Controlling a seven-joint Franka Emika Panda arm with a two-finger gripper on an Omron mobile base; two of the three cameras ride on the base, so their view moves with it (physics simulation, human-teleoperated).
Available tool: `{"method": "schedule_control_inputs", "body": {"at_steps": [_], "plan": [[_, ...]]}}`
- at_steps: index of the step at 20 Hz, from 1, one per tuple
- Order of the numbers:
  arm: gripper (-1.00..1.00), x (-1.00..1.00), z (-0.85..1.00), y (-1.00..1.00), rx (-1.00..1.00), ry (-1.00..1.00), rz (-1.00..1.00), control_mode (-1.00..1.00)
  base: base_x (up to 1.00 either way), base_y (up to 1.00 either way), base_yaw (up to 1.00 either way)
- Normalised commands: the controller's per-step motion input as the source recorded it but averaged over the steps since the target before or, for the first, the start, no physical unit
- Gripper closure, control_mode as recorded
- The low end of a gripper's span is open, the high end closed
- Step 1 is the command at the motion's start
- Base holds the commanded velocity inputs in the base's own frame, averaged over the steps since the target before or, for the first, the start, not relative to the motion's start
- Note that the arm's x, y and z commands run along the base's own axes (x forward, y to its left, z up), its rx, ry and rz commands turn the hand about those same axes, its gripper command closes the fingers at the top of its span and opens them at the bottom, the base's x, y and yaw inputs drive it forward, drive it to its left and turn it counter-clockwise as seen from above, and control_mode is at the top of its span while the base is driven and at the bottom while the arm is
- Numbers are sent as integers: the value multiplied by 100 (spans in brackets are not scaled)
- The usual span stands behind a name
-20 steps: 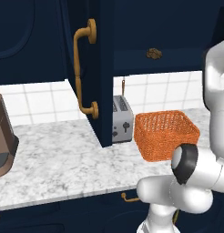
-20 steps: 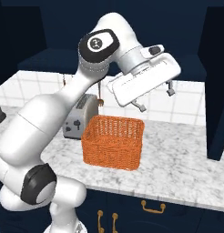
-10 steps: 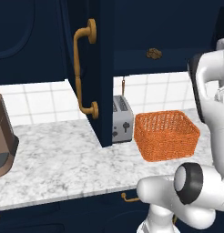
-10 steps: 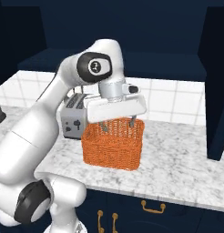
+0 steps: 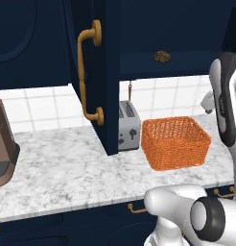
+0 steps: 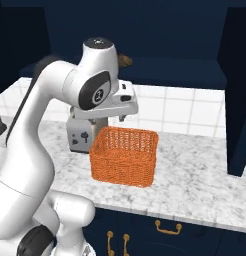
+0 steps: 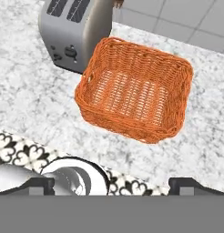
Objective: Open the cabinet, pick up the bread from the cabinet and place it in the basket. Then move the basket to the dining counter.
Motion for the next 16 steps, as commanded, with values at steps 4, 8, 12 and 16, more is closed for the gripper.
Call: {"method": "schedule_control_inputs", "body": {"at_steps": [4,8,12,16], "plan": [[-100,56,45,24,17,-77,-28,-100,0,0,0],[-100,58,40,30,21,-47,-46,-100,0,0,0],[-100,63,32,27,25,-9,-48,-100,0,0,0],[-100,81,48,-4,14,-1,-44,-100,0,0,0]]}}
